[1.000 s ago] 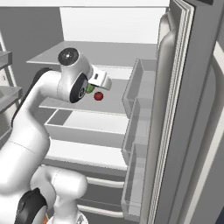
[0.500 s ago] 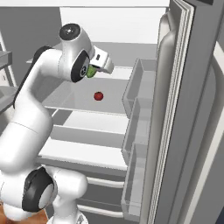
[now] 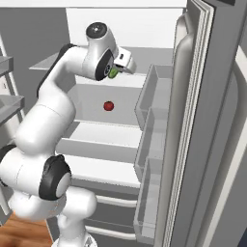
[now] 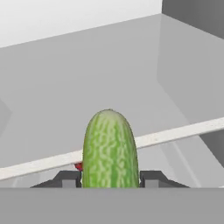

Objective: Move the cucumber and tomato from the second highest shelf to the top shelf to make space. Then, place the pitcher from the counter on the cleared second highest shelf.

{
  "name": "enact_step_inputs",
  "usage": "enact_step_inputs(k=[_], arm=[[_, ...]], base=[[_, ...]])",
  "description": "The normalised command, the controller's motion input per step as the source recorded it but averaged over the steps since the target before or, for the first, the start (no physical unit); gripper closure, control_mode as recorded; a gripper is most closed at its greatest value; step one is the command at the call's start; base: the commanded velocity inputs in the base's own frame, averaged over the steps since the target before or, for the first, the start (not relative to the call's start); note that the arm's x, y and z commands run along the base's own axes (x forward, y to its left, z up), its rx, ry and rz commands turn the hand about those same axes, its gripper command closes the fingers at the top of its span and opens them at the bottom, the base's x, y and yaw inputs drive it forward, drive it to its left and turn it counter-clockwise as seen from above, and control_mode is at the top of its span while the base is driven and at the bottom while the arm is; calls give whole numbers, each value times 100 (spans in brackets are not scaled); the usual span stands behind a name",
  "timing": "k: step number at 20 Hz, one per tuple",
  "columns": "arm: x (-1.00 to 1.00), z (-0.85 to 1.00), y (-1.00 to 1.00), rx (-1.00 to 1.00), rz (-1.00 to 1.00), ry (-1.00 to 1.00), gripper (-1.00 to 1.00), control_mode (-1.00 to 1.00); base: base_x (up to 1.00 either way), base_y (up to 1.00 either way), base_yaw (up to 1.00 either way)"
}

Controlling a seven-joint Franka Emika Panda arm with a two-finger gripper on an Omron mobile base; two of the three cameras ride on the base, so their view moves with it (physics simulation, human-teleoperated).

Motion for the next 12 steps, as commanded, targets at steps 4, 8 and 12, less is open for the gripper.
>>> enact_step_inputs(k=[4, 8, 12], arm=[[99, -3, -18, 0, 3, 12, 100, -100], [95, -7, -4, 0, 5, 9, 100, -100], [100, -12, 0, 0, 4, 7, 100, -100]], base=[[0, 0, 0], [0, 0, 0], [0, 0, 0]])
